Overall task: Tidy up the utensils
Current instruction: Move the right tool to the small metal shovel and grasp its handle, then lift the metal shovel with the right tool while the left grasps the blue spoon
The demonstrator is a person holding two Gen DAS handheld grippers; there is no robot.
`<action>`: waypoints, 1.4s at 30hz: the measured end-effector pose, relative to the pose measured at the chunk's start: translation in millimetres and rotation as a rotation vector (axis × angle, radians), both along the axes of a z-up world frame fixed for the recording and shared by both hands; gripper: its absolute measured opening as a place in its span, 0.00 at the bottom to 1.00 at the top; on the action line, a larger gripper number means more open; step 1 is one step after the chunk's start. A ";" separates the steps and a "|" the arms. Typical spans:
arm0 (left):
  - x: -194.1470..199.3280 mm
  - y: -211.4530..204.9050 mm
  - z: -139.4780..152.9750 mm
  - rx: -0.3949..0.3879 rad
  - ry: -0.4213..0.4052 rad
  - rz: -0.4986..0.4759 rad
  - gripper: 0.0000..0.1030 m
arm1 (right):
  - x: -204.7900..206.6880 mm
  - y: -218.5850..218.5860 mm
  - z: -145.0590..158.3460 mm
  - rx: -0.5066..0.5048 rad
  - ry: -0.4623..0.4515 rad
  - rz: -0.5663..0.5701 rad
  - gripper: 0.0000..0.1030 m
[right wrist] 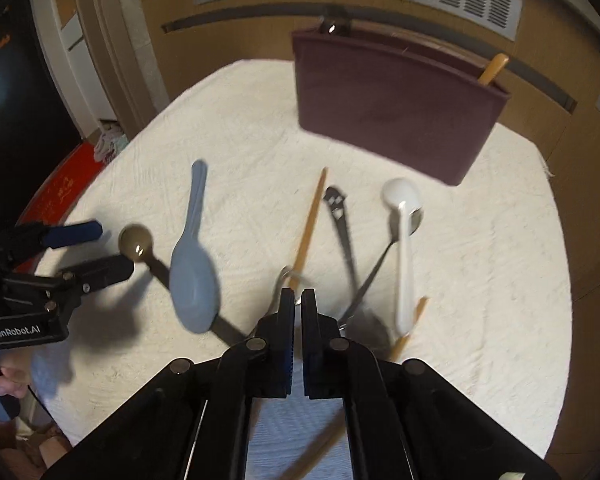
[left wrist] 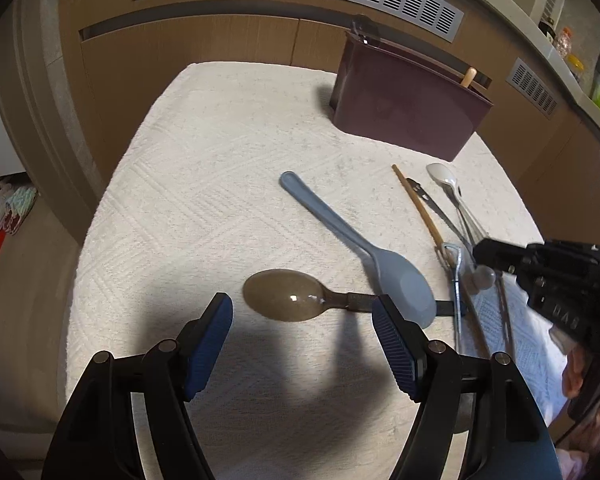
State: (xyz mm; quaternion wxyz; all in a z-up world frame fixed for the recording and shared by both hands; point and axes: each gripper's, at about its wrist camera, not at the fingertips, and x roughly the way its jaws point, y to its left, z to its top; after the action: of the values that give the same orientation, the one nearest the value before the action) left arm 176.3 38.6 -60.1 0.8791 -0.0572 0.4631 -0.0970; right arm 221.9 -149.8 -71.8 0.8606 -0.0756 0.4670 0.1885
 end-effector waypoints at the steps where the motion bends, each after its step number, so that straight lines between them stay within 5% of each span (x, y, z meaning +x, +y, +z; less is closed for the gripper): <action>1: 0.6 -2.7 0.4 -0.001 -0.001 -0.006 0.71 | 2.0 -6.2 3.7 0.010 -0.010 -0.010 0.02; 10: 0.8 -34.0 -0.2 0.011 0.006 -0.101 0.71 | 6.6 -50.2 12.9 0.083 0.003 -0.071 0.08; 20: -0.3 -15.6 4.4 0.086 -0.024 0.014 0.71 | -10.5 -1.6 -15.3 0.155 0.146 0.063 0.08; 25: -1.6 -3.8 2.6 0.068 -0.016 0.034 0.71 | 1.9 18.7 -21.5 0.078 0.133 0.010 0.28; 29: -5.9 -8.9 -0.7 0.050 -0.001 -0.007 0.71 | 11.2 26.5 -24.7 0.049 0.115 0.004 0.27; 33: -4.1 -12.9 1.2 0.028 -0.001 -0.028 0.71 | 15.0 27.0 -18.8 -0.001 0.072 0.036 0.05; 39: 19.7 -18.2 6.7 -0.151 0.052 -0.080 0.65 | 21.8 -10.4 -3.0 0.006 0.015 -0.030 0.04; 42: 41.6 -25.3 6.0 -0.100 0.093 -0.065 0.55 | 22.8 -28.7 2.4 0.027 0.004 -0.064 0.04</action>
State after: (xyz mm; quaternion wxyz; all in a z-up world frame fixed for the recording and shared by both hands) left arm 217.9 13.3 -54.1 0.8492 -0.0902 0.4995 -0.1457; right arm 244.7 -178.5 -69.3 0.8663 -0.0486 0.4681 0.1674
